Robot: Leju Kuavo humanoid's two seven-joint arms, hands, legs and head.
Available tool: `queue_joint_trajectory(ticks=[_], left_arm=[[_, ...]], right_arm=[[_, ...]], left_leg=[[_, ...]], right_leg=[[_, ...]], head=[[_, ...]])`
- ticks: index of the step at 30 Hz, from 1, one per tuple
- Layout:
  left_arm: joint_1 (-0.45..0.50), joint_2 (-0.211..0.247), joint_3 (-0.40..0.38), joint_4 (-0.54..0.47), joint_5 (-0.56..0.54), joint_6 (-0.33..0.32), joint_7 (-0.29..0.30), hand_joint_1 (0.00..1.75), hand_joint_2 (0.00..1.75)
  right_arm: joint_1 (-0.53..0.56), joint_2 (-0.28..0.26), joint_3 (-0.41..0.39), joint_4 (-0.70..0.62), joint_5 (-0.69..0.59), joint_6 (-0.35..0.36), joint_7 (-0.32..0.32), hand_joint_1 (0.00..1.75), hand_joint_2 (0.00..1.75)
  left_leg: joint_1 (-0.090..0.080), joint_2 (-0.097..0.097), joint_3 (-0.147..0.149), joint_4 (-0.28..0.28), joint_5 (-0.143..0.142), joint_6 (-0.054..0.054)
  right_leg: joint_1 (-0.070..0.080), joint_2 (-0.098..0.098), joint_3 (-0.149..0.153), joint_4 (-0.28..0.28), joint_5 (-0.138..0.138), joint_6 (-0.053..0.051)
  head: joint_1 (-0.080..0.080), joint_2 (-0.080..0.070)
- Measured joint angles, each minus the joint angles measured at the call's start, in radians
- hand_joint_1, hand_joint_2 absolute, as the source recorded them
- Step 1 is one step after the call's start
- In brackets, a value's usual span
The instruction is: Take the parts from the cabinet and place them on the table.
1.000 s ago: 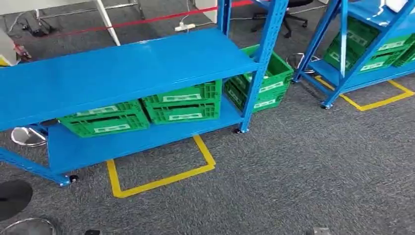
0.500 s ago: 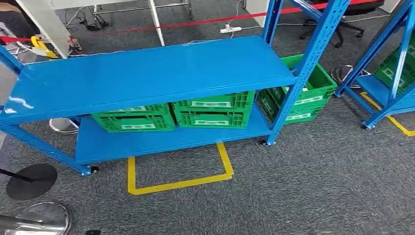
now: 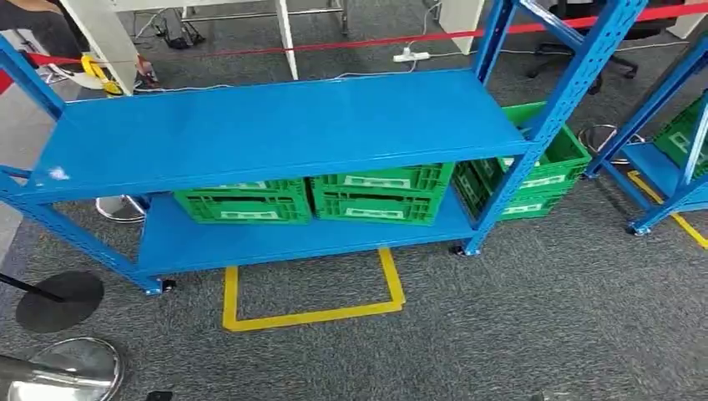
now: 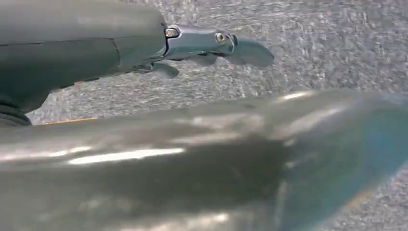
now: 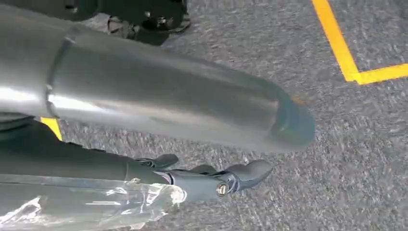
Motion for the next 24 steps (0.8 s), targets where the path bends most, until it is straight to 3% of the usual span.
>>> queue_joint_trajectory(ticks=[1, 3, 5, 8, 13, 14, 16, 17, 19, 20, 21, 22, 23, 24], left_arm=[[-0.001, 0.002, 0.001, 0.0, -0.001, 0.002, 0.0, 0.0, 0.0], [-0.002, 0.002, 0.002, 0.0, -0.001, 0.002, 0.0, 0.0, 0.0], [-0.001, 0.001, 0.002, 0.0, -0.002, 0.002, 0.0, 0.0, 0.0], [-0.001, 0.0, 0.002, 0.0, -0.002, 0.002, 0.0, 0.0, 0.0], [-0.001, 0.002, 0.002, 0.0, -0.002, 0.002, 0.0, 0.0, 0.0], [-0.002, 0.003, 0.002, 0.0, -0.002, 0.002, 0.0, 0.0, 0.0], [-0.002, 0.004, 0.002, 0.0, -0.003, 0.002, 0.0, 0.0, 0.0], [-0.001, 0.002, 0.002, 0.0, -0.004, 0.002, 0.0, 0.0, 0.0], [-0.003, 0.003, 0.003, 0.0, -0.005, 0.002, -0.001, 0.0, 0.0], [-0.003, 0.003, 0.003, 0.0, -0.005, 0.002, -0.001, 0.0, 1.75], [-0.004, 0.003, 0.003, 0.0, -0.006, 0.0, -0.001, 0.0, 1.75], [-0.004, 0.003, 0.003, 0.0, -0.006, -0.001, -0.001, 0.0, 1.75], [-0.003, 0.002, 0.003, 0.0, -0.006, -0.001, -0.001, 0.0, 1.75], [-0.003, 0.001, 0.003, 0.0, -0.006, -0.002, -0.001, 0.0, 1.75]], right_arm=[[0.0, 0.0, 0.0, 0.0, 0.0, 0.0, 0.0, 0.0, 0.0], [-0.001, 0.0, 0.0, 0.0, 0.002, 0.0, 0.0, 0.0, 0.0], [-0.002, 0.0, 0.0, 0.0, 0.002, 0.0, 0.0, 0.0, 0.0], [-0.001, -0.001, -0.001, 0.0, 0.002, 0.0, 0.001, 0.0, 0.0], [-0.001, -0.001, -0.001, 0.0, 0.002, 0.0, 0.001, 0.0, 0.0], [-0.001, 0.0, -0.001, 0.0, 0.003, 0.0, 0.001, 0.0, 0.0], [-0.004, 0.0, -0.001, 0.0, 0.004, 0.003, 0.001, 0.0, 0.0], [-0.003, -0.001, -0.001, 0.0, 0.005, 0.003, 0.001, 0.0, 0.0], [-0.004, -0.001, -0.001, 0.0, 0.005, 0.005, 0.001, 0.0, 0.0], [-0.003, -0.001, -0.001, 0.0, 0.005, 0.005, 0.002, 0.0, 0.0], [-0.002, -0.001, -0.001, 0.0, 0.005, 0.005, 0.002, 0.0, 0.0], [0.001, -0.001, -0.001, 0.0, 0.006, 0.006, 0.003, 0.0, 0.0], [0.001, -0.001, -0.001, 0.0, 0.006, 0.006, 0.003, 0.0, 0.0], [0.001, -0.001, -0.001, 0.0, 0.005, 0.006, 0.003, 0.0, 0.0]], left_leg=[[-0.001, 0.0, 0.0, 0.0, -0.001, 0.004], [-0.001, -0.001, 0.001, 0.0, -0.003, 0.008], [-0.001, -0.001, 0.001, 0.0, -0.003, 0.013], [-0.001, -0.001, 0.001, 0.0, -0.005, 0.018], [-0.003, -0.001, 0.001, 0.001, -0.006, 0.02], [-0.009, -0.001, -0.001, 0.006, -0.012, 0.031], [-0.007, -0.005, 0.009, -0.022, -0.001, 0.048], [0.001, -0.009, 0.026, -0.042, 0.01, 0.048], [0.004, -0.015, 0.033, -0.046, 0.012, 0.051], [0.004, -0.02, 0.034, -0.046, 0.011, 0.051], [0.004, -0.026, 0.033, -0.045, 0.01, 0.05], [0.004, -0.034, 0.033, -0.044, 0.01, 0.048], [0.006, -0.046, 0.034, -0.043, 0.01, 0.042], [0.01, -0.059, 0.033, -0.04, 0.009, 0.035]], right_leg=[[0.0, 0.0, 0.002, -0.003, 0.001, 0.001], [-0.001, -0.001, 0.009, -0.013, 0.005, 0.016], [-0.001, -0.001, 0.013, -0.021, 0.008, 0.025], [-0.002, 0.0, 0.016, -0.028, 0.014, 0.048], [-0.004, 0.0, 0.017, -0.03, 0.014, 0.059], [-0.01, -0.001, 0.032, -0.04, 0.018, 0.071], [-0.009, -0.006, 0.038, -0.047, 0.02, 0.083], [-0.01, 0.0, 0.033, -0.036, 0.011, 0.083], [-0.009, 0.012, -0.018, 0.076, -0.055, 0.08], [-0.012, 0.012, -0.056, 0.156, -0.09, 0.081], [-0.013, 0.012, -0.093, 0.226, -0.115, 0.084], [-0.014, 0.013, -0.116, 0.266, -0.121, 0.086], [-0.018, 0.012, -0.11, 0.248, -0.098, 0.089], [-0.022, 0.014, -0.08, 0.185, -0.057, 0.092]], head=[[0.001, 0.0], [0.0, 0.0], [0.0, 0.0], [0.0, 0.0], [0.0, 0.0], [0.0, 0.0], [-0.003, 0.0], [0.001, 0.0], [0.004, 0.0], [0.006, 0.0], [0.005, 0.0], [0.007, 0.0], [0.005, 0.0], [0.006, 0.0]])
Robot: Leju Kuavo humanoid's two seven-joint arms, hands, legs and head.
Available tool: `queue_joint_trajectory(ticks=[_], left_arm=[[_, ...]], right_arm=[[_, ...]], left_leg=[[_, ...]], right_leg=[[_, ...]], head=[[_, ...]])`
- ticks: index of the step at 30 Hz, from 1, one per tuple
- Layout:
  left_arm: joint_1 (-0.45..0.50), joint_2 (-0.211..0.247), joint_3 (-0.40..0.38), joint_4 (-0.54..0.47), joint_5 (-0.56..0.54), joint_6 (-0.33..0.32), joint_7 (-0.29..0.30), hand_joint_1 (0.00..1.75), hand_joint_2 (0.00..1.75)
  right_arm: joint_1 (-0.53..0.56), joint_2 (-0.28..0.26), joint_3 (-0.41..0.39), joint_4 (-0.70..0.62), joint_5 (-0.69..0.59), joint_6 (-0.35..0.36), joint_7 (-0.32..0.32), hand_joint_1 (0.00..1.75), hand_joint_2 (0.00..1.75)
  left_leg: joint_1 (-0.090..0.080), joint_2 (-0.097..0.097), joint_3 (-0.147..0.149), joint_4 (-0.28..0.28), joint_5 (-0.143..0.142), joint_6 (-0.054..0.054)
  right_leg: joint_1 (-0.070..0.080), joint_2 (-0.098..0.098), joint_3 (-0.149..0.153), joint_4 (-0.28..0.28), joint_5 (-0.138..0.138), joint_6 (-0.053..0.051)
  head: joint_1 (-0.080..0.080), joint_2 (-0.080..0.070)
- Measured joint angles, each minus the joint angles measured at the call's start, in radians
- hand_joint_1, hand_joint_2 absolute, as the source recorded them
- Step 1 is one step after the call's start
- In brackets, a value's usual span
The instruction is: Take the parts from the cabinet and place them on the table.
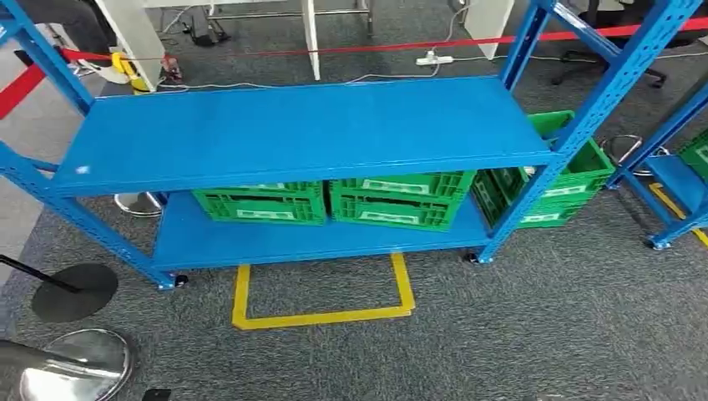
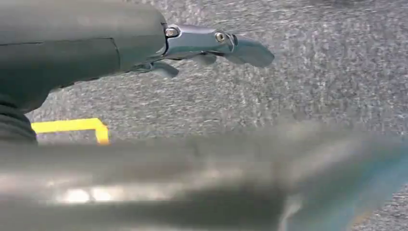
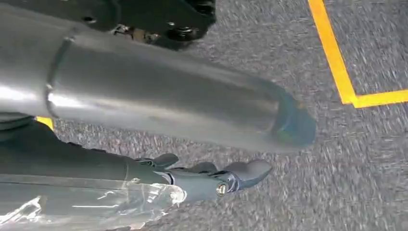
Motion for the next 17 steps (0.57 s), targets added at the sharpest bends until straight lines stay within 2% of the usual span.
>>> queue_joint_trajectory(ticks=[1, 2, 3, 4, 6, 7, 8, 9, 10, 11, 12, 13, 14, 15, 17], left_arm=[[0.0, -0.001, 0.0, 0.0, 0.0, 0.0, 0.0, 0.0, 1.75], [0.0, -0.001, 0.0, 0.0, 0.0, -0.001, 0.0, 0.0, 1.75], [0.0, 0.005, 0.001, -0.001, 0.0, -0.001, 0.0, 0.0, 1.75], [0.0, 0.006, 0.001, -0.001, 0.0, -0.001, 0.0, 0.0, 1.75], [0.002, 0.006, 0.001, -0.001, -0.001, 0.0, 0.0, 0.0, 1.75], [0.004, 0.006, 0.002, -0.001, -0.001, 0.0, 0.0, 0.0, 1.75], [0.006, 0.006, 0.002, -0.001, -0.002, 0.0, 0.0, 0.0, 1.75], [0.007, 0.003, 0.002, -0.001, -0.002, 0.0, 0.0, 0.0, 1.75], [0.003, 0.003, 0.002, -0.001, -0.002, 0.001, 0.0, 0.0, 1.75], [-0.001, 0.003, 0.002, -0.001, -0.002, 0.001, 0.0, 0.0, 1.75], [-0.002, 0.003, 0.002, -0.001, -0.002, 0.001, 0.0, 0.0, 1.75], [-0.003, 0.002, 0.002, -0.001, -0.002, 0.001, 0.0, 0.0, 0.0], [0.0, 0.002, 0.002, -0.001, -0.002, 0.001, 0.0, 0.0, 0.0], [0.002, 0.002, 0.002, -0.001, -0.002, 0.001, 0.0, 0.0, 0.0], [0.004, 0.002, 0.003, -0.001, -0.002, 0.002, 0.0, 0.0, 0.0]], right_arm=[[0.0, -0.001, 0.0, 0.0, 0.0, 0.0, 0.0, 0.0, 0.0], [0.0, -0.002, 0.0, 0.0, 0.0, 0.0, 0.0, 0.0, 0.0], [-0.002, 0.002, 0.0, 0.002, 0.0, 0.0, 0.002, 0.0, 0.0], [-0.003, 0.005, 0.0, 0.003, 0.0, 0.001, 0.0, 0.0, 0.0], [-0.005, 0.005, 0.0, 0.002, 0.0, 0.001, 0.001, 0.0, 0.0], [-0.004, 0.005, 0.0, 0.003, 0.0, 0.0, 0.001, 0.0, 0.0], [-0.005, 0.005, 0.0, 0.002, 0.0, 0.001, 0.001, 0.0, 0.0], [-0.005, 0.005, -0.001, 0.002, 0.0, 0.0, 0.001, 0.0, 0.0], [-0.003, 0.005, -0.001, 0.001, 0.0, 0.001, 0.0, 0.0, 0.0], [0.0, 0.005, -0.001, 0.001, 0.0, 0.001, 0.001, 0.0, 0.0], [0.002, 0.005, -0.001, 0.001, 0.0, 0.001, 0.001, 0.0, 0.0], [0.003, 0.005, -0.001, 0.001, 0.0, 0.001, 0.001, 0.0, 0.0], [0.003, 0.005, -0.001, 0.001, -0.001, 0.001, 0.001, 0.0, 0.0], [0.001, 0.005, -0.002, 0.001, -0.009, 0.005, 0.001, 0.0, 0.0], [-0.007, 0.005, -0.006, 0.001, -0.018, 0.011, 0.002, 0.0, 0.0]], left_leg=[[0.006, -0.013, 0.0, 0.006, -0.003, -0.01], [0.011, -0.026, -0.002, 0.016, -0.007, -0.02], [0.007, -0.034, -0.006, 0.022, -0.01, -0.032], [0.005, -0.043, -0.012, 0.034, -0.015, -0.037], [0.005, -0.055, -0.014, 0.023, -0.005, -0.043], [0.008, -0.065, -0.016, 0.025, -0.003, -0.048], [0.01, -0.059, -0.017, 0.029, -0.007, -0.051], [0.004, -0.007, -0.031, 0.06, -0.032, -0.053], [0.003, 0.025, -0.067, 0.128, -0.072, -0.055], [0.003, 0.041, -0.111, 0.217, -0.113, -0.057], [0.004, 0.049, -0.152, 0.3, -0.144, -0.056], [0.003, 0.05, -0.176, 0.346, -0.153, -0.054], [0.003, 0.05, -0.176, 0.345, -0.14, -0.05], [0.002, 0.05, -0.156, 0.305, -0.107, -0.045], [-0.004, 0.055, -0.07, 0.139, -0.02, -0.027]], right_leg=[[-0.006, 0.008, 0.049, -0.094, 0.047, 0.005], [-0.016, 0.037, 0.097, -0.181, 0.077, 0.014], [-0.01, 0.084, 0.1, -0.183, 0.048, 0.026], [-0.014, 0.073, 0.105, -0.191, 0.054, -0.004], [-0.009, 0.055, 0.107, -0.18, 0.051, -0.023], [-0.008, 0.045, 0.106, -0.179, 0.053, -0.033], [-0.01, 0.03, 0.106, -0.181, 0.056, -0.042], [-0.008, 0.026, 0.107, -0.182, 0.057, -0.049], [-0.005, 0.012, 0.106, -0.182, 0.057, -0.053], [-0.002, -0.003, 0.105, -0.182, 0.056, -0.055], [0.001, -0.019, 0.104, -0.182, 0.054, -0.057], [0.003, -0.032, 0.104, -0.182, 0.052, -0.06], [0.005, -0.041, 0.106, -0.182, 0.051, -0.061], [0.008, -0.043, 0.107, -0.182, 0.049, -0.061], [0.011, -0.055, 0.113, -0.182, 0.046, -0.06]], head=[[0.0, 0.0], [0.001, 0.0], [0.004, 0.0], [0.007, 0.0], [-0.007, 0.0], [-0.004, 0.0], [-0.006, 0.0], [-0.011, 0.0], [-0.016, 0.0], [-0.016, 0.0], [-0.016, 0.0], [-0.016, 0.0], [-0.016, 0.0], [-0.016, 0.0], [-0.016, 0.0]])
